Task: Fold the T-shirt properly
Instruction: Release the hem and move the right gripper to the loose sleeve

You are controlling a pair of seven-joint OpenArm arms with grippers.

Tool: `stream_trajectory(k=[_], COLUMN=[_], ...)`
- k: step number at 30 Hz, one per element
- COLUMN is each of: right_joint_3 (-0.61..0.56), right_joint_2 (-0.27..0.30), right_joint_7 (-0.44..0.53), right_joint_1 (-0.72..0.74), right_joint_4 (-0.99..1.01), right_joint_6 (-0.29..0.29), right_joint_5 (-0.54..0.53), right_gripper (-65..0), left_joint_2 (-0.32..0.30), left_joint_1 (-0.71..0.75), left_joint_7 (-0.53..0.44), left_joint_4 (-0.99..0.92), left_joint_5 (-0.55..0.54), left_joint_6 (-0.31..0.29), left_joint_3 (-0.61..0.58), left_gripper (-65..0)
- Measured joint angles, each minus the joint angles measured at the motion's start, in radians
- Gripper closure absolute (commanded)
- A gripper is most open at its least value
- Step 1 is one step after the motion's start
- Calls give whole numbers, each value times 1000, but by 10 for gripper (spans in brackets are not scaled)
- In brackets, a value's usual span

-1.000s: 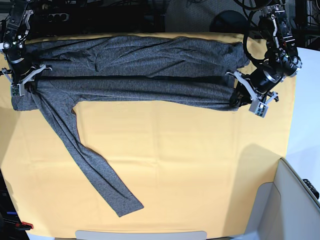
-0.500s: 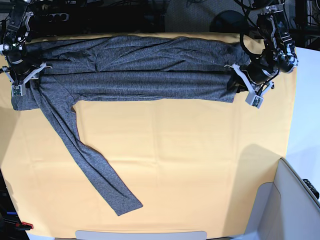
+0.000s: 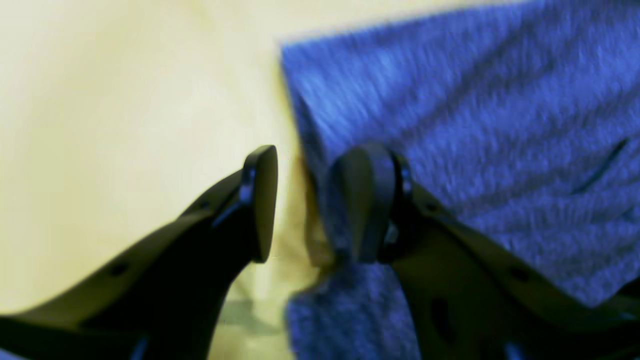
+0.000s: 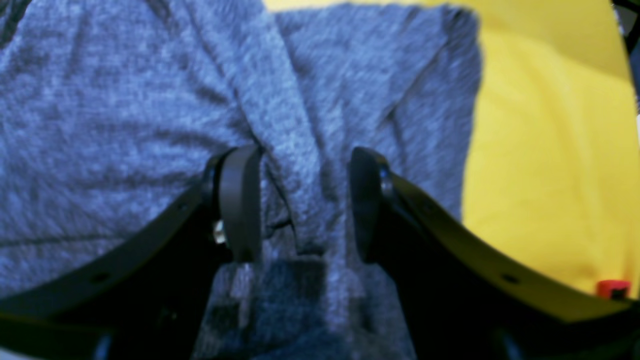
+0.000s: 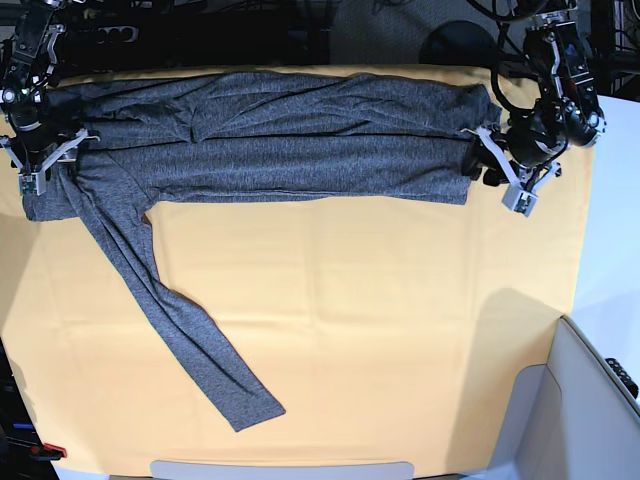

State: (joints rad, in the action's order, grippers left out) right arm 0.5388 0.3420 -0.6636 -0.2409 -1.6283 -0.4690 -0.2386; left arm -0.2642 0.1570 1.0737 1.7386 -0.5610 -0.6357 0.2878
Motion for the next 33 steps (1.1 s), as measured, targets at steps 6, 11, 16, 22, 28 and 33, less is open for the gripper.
stream_trajectory(k=[6, 11, 16, 22, 28, 33], right_joint_3=[43, 138, 140, 14, -66, -129], right_joint_2=[-4, -42, -71, -82, -76, -76], right_joint_7=[-11, -9, -8, -126, -133, -24], right_joint_1=[14, 108, 224, 464, 688, 829], right_joint_4=[-59, -75, -63, 134, 508, 783], right_joint_6=[0, 11, 2, -2, 8, 2], right_joint_5=[3, 5, 3, 2, 15, 1], right_gripper=[-285, -285, -286, -288, -288, -288], left_joint_2=[-19, -22, -22, -24, -22, -22], left_joint_1=[0, -19, -18, -45, -38, -40], left_joint_7=[0, -3, 0, -33, -27, -29], left_joint_4=[27, 31, 31, 40, 40, 40], left_joint_5=[-3, 0, 2, 0, 0, 0], left_joint_6=[-1, 0, 0, 0, -1, -1], left_joint_3=[-4, -1, 2, 43, 42, 42], left_gripper=[-232, -232, -232, -232, -232, -232])
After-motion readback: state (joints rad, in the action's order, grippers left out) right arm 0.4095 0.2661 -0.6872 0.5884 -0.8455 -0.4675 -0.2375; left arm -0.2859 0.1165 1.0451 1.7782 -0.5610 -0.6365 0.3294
